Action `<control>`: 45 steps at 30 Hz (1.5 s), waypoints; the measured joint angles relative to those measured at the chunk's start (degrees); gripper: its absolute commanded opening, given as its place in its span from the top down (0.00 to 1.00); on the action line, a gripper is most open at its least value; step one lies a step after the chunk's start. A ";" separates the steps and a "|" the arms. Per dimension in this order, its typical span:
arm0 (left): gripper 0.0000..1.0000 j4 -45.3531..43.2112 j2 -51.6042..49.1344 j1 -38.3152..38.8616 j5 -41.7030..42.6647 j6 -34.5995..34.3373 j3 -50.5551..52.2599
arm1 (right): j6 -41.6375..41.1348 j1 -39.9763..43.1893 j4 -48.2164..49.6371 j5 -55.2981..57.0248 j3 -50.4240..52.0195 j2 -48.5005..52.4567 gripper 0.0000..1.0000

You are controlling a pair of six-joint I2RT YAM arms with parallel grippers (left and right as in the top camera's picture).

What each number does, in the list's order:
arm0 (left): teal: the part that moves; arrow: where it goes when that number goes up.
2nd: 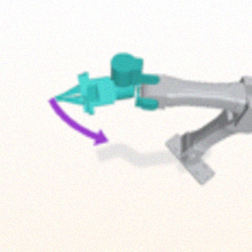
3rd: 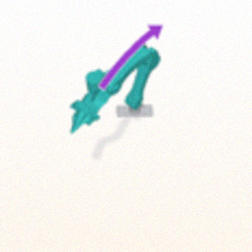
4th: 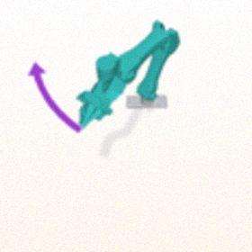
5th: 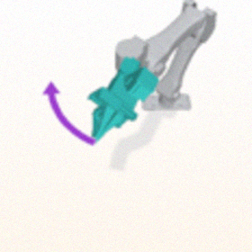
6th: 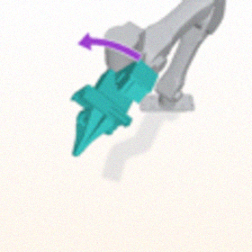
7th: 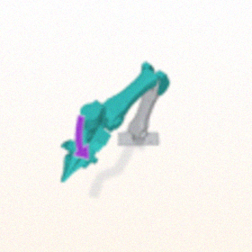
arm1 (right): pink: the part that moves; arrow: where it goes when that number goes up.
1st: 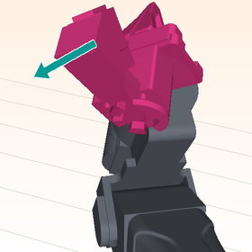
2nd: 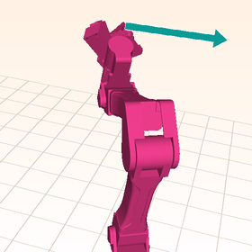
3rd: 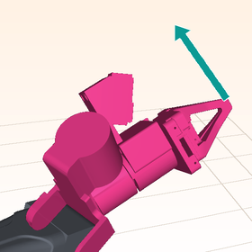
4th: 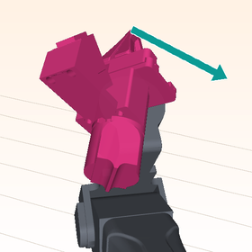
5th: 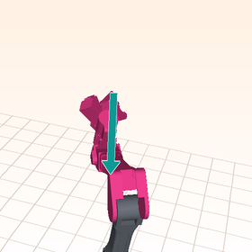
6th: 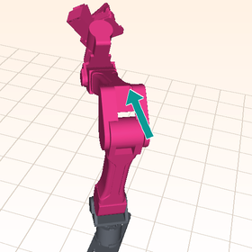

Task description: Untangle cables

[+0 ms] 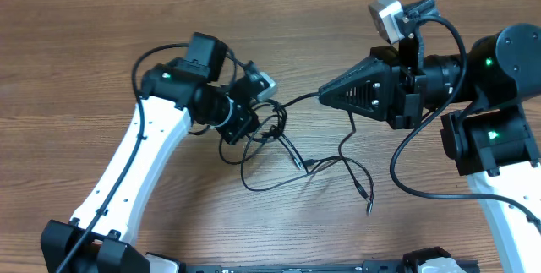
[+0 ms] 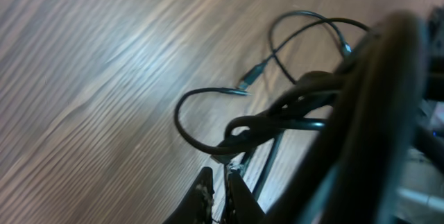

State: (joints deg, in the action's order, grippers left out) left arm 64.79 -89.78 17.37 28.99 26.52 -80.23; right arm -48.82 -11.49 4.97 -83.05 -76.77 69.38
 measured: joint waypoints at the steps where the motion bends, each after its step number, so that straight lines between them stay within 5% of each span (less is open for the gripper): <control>1: 0.92 0.04 0.00 -1.07 -0.17 -0.70 0.00 | -0.07 0.44 0.00 -0.70 0.00 0.00 0.96; 11: 0.91 2.51 0.00 -12.81 1.03 -12.15 0.00 | 1.55 9.57 -0.04 -4.98 0.00 0.04 0.96; 14: 0.91 4.94 0.07 -14.03 3.10 -12.90 0.02 | 3.78 14.62 0.04 -4.96 0.00 0.68 0.87; 18: 0.91 6.47 0.44 -14.03 3.93 -12.98 0.02 | 5.90 19.23 0.26 -4.94 0.00 3.41 0.87; 19: 0.91 6.78 0.59 -14.03 4.04 -13.03 0.02 | 6.27 19.98 0.24 -4.96 0.00 4.26 0.75; 20: 0.90 7.23 0.98 -14.03 4.20 -13.09 0.02 | 6.82 21.24 0.15 -4.96 0.00 6.12 0.73; 24: 0.90 7.67 2.86 -14.03 5.14 -13.35 0.07 | 7.43 23.23 -3.10 -4.98 -0.02 10.29 0.73; 32: 0.84 7.56 8.72 -14.03 7.69 -14.25 0.04 | 11.98 15.06 -7.56 -4.98 0.00 11.58 0.64; 36: 0.84 9.42 9.86 -14.03 8.31 -15.04 0.04 | 16.31 10.51 -9.25 -4.98 -0.07 11.56 0.47; 40: 0.83 10.71 10.56 -14.03 10.16 -17.68 0.07 | 25.86 9.01 -16.74 -4.98 -0.04 11.56 0.32; 45: 0.81 9.64 14.91 -14.03 13.14 -18.99 0.04 | 42.21 8.79 -30.01 -1.38 -0.13 11.52 0.31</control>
State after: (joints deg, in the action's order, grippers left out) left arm 74.43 -74.87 3.33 42.13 7.53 -80.18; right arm -6.61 -2.70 -25.04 -84.42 -76.90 80.90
